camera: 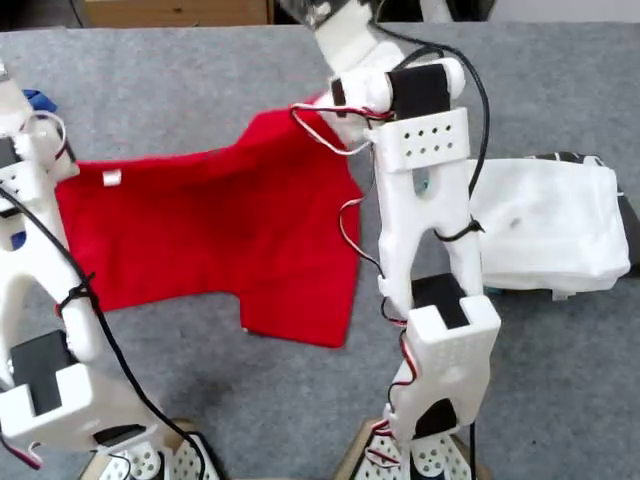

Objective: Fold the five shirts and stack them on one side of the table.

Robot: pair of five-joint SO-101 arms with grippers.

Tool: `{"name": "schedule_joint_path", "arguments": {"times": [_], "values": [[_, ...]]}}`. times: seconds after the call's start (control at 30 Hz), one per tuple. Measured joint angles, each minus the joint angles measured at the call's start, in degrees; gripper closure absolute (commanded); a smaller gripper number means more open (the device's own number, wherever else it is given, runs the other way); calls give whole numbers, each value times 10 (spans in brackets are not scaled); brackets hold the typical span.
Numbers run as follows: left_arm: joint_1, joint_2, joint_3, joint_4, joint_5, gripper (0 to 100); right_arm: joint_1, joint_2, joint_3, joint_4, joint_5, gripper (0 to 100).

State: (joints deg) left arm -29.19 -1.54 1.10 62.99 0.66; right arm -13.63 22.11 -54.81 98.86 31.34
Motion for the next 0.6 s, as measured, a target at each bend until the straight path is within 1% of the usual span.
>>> {"name": "schedule_joint_path", "arguments": {"times": [0.1,0.17,0.27,0.43,0.6], "values": [[-19,-16,37,34,1,971,0,-32,32,16,12,987],[-29,-30,84,34,-2,971,-1,-68,79,17,23,987],[-33,-54,173,11,-29,971,-4,-133,193,9,31,987],[-35,-108,311,-22,-70,971,-6,-263,461,-98,30,987],[-65,-142,387,-61,-83,971,-9,-411,751,-211,19,987]]}}
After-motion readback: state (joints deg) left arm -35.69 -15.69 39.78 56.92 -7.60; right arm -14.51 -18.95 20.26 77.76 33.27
